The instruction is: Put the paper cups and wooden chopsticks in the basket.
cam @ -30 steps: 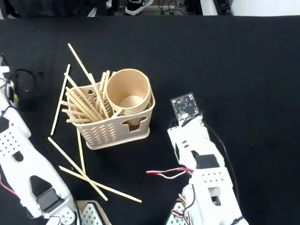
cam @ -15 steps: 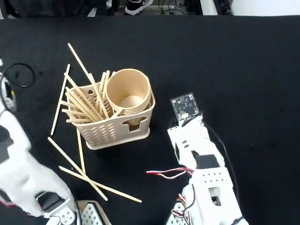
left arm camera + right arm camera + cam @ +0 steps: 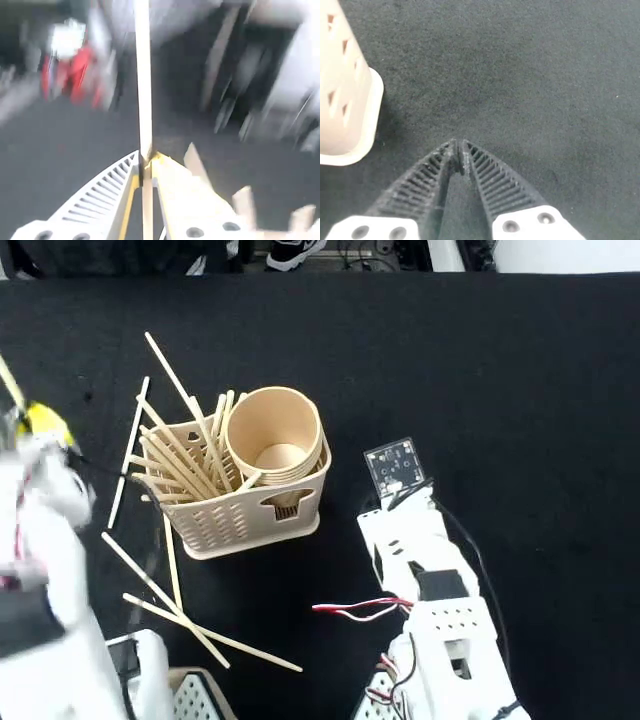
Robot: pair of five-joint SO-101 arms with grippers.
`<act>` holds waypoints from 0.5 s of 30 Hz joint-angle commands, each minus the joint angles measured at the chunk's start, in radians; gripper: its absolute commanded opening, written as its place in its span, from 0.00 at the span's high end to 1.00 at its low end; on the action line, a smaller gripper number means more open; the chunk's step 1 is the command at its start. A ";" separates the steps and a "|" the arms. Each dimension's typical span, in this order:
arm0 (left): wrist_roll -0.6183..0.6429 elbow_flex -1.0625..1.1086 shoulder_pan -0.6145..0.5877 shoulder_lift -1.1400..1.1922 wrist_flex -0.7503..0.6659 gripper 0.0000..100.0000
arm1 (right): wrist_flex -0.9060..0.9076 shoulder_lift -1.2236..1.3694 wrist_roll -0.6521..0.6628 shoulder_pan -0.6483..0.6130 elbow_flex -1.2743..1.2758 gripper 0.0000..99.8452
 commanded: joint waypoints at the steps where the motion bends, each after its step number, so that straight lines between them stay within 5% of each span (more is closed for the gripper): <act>1: 0.055 0.068 0.137 -0.232 -0.222 0.97 | -0.003 0.004 0.011 -0.014 -0.005 0.99; 8: 0.091 0.223 0.415 -0.356 -0.361 0.97 | -0.002 0.004 0.011 -0.014 -0.005 0.99; 15: 0.086 0.499 0.458 -0.325 -0.367 0.97 | -0.002 0.004 0.011 -0.014 -0.005 0.99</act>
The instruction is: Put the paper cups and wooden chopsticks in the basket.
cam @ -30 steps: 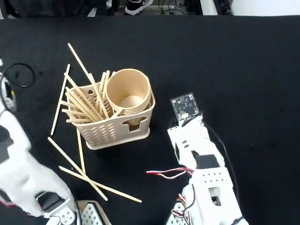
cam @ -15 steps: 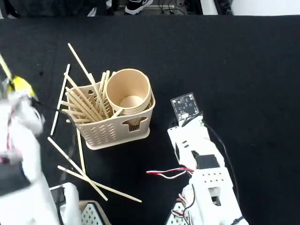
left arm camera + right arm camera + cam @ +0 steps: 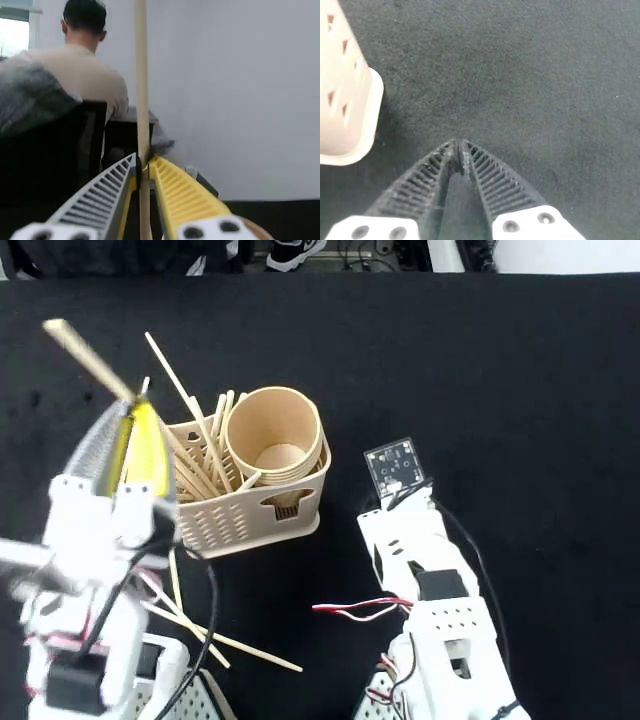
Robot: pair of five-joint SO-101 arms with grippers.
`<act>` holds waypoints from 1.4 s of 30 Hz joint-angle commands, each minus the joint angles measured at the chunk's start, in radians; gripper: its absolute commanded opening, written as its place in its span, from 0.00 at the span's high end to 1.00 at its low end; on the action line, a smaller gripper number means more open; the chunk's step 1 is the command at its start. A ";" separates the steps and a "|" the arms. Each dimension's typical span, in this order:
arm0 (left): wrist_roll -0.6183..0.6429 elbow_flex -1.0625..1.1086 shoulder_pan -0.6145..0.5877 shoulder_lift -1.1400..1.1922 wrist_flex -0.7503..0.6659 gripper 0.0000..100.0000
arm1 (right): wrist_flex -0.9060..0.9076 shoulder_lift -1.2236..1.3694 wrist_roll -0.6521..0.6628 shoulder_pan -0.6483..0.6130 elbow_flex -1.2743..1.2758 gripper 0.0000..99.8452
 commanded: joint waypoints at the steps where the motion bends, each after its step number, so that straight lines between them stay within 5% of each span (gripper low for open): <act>1: 0.005 0.094 0.013 0.008 -0.018 0.97 | -0.002 0.004 0.011 -0.014 -0.005 0.99; 5: 0.005 0.145 0.013 -0.018 -0.012 0.96 | -0.002 0.004 0.011 -0.014 -0.005 0.99; 8: 0.012 0.133 0.007 -0.043 0.057 0.86 | -0.002 0.004 0.011 -0.014 -0.005 0.99; 17: -0.031 -0.282 -0.025 0.040 0.416 0.80 | 0.000 0.004 0.011 -0.014 -0.005 0.99; 24: -0.023 -0.673 -0.312 0.440 0.694 0.80 | 0.014 0.004 0.044 0.009 -0.016 0.99; 26: -0.023 -0.763 -0.398 0.563 0.792 0.80 | 0.080 0.004 0.092 0.069 -0.071 0.99; 30: -0.032 -0.877 -0.544 0.793 0.879 0.80 | 0.322 0.004 -0.025 0.192 -0.271 0.99; 42: -0.324 -0.960 -0.591 1.396 0.855 0.80 | 0.821 0.012 -0.048 0.078 -0.796 0.98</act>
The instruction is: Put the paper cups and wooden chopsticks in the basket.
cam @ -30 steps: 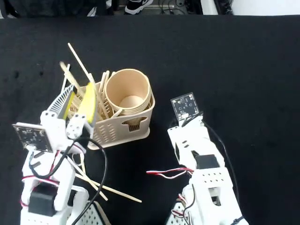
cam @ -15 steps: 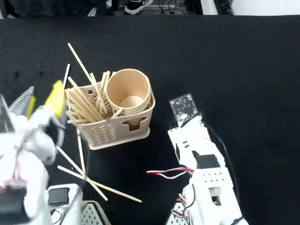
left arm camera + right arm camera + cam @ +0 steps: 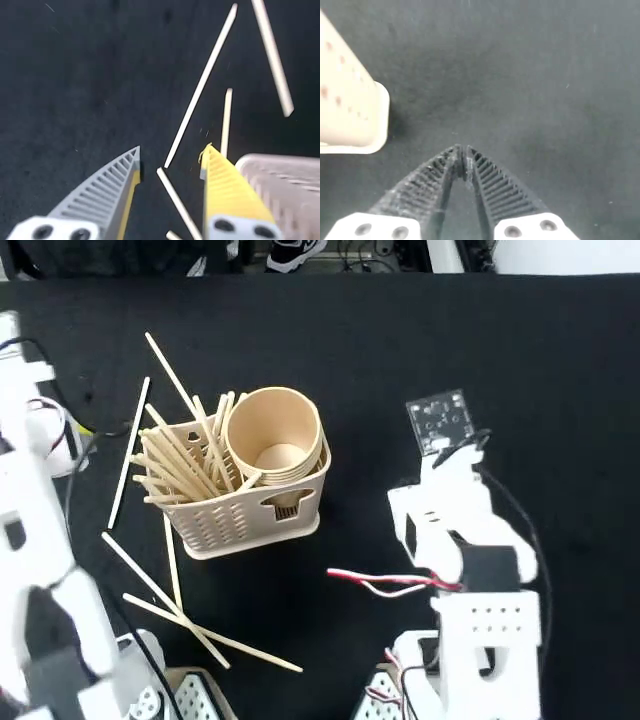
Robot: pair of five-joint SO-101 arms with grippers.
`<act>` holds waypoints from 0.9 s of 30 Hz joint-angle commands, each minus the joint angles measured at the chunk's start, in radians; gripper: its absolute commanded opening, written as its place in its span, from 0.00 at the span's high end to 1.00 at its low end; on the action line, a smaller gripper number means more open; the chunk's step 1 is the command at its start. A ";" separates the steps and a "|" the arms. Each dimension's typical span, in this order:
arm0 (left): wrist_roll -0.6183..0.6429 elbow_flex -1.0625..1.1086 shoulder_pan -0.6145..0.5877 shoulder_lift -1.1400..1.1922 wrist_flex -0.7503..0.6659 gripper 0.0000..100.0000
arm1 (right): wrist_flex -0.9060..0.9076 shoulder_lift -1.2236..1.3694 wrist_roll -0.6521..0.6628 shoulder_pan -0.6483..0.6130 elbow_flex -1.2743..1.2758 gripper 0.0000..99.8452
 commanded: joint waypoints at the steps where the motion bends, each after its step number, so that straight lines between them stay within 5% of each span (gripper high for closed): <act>1: -0.072 -0.051 -0.005 0.127 -0.014 0.80 | 0.087 0.012 -0.003 -0.018 -0.191 0.96; 6: -0.097 -0.041 -0.007 0.249 -0.100 0.80 | 0.103 0.012 -0.003 -0.127 -0.369 0.82; 17: -0.092 -0.050 0.016 0.500 -0.278 0.80 | 0.098 0.222 -0.278 -0.460 -0.756 0.80; 27: -0.089 -0.047 0.056 0.562 -0.269 0.80 | 0.106 0.788 -0.413 -0.480 -0.977 0.80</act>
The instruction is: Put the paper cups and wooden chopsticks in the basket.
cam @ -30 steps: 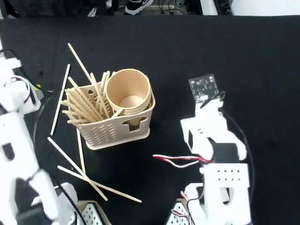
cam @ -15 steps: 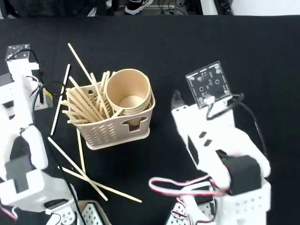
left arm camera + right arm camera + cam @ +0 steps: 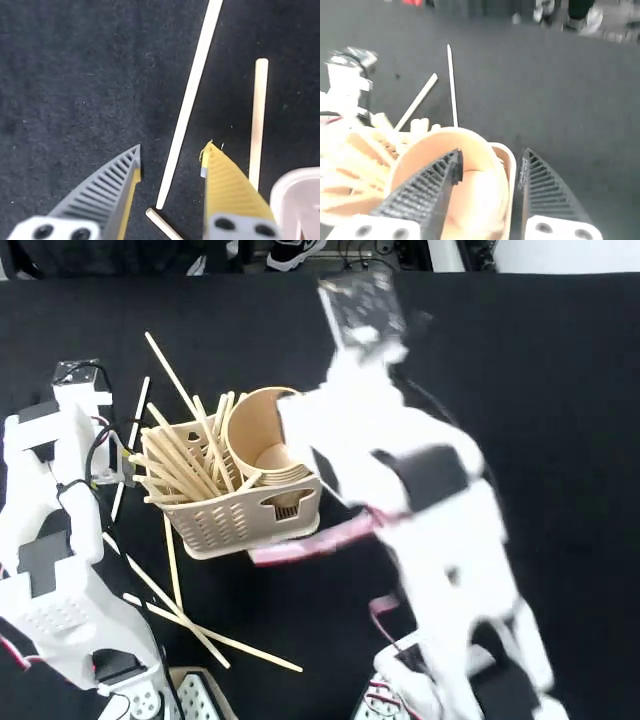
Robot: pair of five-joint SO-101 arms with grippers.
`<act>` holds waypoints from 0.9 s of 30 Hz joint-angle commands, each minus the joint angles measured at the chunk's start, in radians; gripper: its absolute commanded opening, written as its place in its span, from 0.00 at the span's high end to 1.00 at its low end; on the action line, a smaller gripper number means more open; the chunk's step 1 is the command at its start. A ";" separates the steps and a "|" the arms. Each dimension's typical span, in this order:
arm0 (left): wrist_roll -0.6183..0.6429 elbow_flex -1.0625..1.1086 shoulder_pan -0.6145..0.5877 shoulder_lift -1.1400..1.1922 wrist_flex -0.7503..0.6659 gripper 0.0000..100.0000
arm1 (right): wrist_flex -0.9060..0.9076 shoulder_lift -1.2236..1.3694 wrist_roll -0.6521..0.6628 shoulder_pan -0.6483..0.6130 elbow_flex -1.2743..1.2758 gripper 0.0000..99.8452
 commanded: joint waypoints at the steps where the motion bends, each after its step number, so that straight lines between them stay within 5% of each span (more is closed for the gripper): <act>1: 0.000 -0.041 0.008 -0.009 -0.005 0.80 | 0.005 0.182 -0.018 -0.006 -0.113 0.80; 10: -0.002 -0.048 0.004 -0.009 -0.011 0.80 | 0.285 0.544 0.049 0.083 -0.335 0.82; 16: 0.000 -0.048 0.010 -0.009 -0.012 0.80 | 0.462 0.673 0.110 0.091 -0.518 0.98; 27: 0.000 -0.139 0.010 -0.006 -0.005 0.80 | 0.470 0.582 0.163 0.384 -0.565 0.99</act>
